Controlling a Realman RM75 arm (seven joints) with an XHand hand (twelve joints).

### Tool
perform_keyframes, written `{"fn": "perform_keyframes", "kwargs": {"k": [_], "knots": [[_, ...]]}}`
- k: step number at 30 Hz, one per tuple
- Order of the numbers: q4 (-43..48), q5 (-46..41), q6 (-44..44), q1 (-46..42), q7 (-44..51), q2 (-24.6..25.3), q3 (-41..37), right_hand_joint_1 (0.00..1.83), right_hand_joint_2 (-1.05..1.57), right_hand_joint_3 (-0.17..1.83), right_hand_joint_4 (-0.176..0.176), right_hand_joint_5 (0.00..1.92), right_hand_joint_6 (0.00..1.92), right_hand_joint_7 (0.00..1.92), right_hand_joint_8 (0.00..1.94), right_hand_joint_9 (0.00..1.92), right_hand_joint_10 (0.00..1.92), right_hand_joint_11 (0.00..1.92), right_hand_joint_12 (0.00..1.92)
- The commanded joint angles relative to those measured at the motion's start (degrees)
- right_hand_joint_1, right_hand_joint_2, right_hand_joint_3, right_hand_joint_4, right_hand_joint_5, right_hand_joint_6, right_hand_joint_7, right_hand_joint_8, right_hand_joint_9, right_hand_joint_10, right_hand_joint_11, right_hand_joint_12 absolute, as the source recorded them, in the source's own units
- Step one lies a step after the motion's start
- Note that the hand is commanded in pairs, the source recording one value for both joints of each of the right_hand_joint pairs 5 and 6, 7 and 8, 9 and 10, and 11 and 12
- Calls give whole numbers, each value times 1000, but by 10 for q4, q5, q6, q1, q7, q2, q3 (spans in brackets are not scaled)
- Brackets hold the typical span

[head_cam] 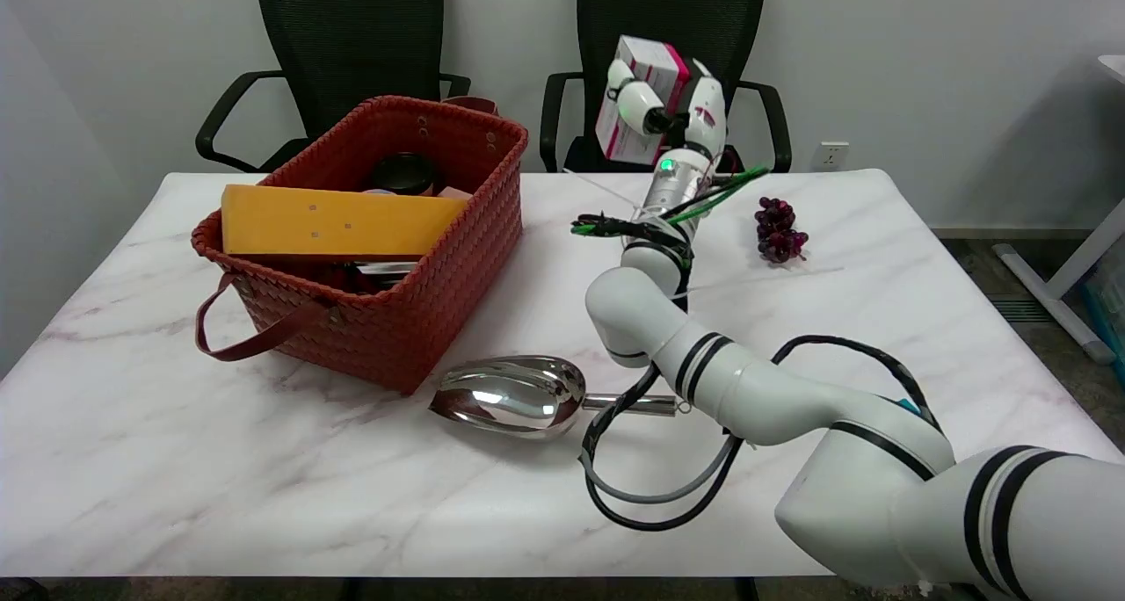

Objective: Place the white paper box into the brown storage basket.

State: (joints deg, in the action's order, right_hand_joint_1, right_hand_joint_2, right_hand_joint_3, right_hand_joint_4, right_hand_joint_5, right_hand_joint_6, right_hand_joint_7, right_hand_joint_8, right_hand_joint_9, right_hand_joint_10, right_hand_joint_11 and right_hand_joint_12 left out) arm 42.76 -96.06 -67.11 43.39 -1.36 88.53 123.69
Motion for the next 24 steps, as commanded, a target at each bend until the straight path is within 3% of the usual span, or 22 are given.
{"fn": "perform_keyframes", "kwargs": {"k": [1, 7, 17, 24], "knots": [[117, 80, 59, -12, -2, -13, 19, 1117, 1335, 845, 0, 1095, 1095, 1255, 1255, 925, 925, 923, 923], [126, 80, 85, 0, -2, -6, 44, 1117, 1339, 828, 0, 1106, 1106, 1284, 1284, 1003, 1003, 1057, 1057], [108, 80, 171, 25, -24, 16, 57, 1125, 1259, 839, 0, 1128, 1128, 1299, 1299, 1001, 1001, 1036, 1036], [38, 80, 209, 62, -87, 49, 84, 1125, 1216, 858, 0, 1132, 1132, 1282, 1282, 963, 963, 981, 981]]}}
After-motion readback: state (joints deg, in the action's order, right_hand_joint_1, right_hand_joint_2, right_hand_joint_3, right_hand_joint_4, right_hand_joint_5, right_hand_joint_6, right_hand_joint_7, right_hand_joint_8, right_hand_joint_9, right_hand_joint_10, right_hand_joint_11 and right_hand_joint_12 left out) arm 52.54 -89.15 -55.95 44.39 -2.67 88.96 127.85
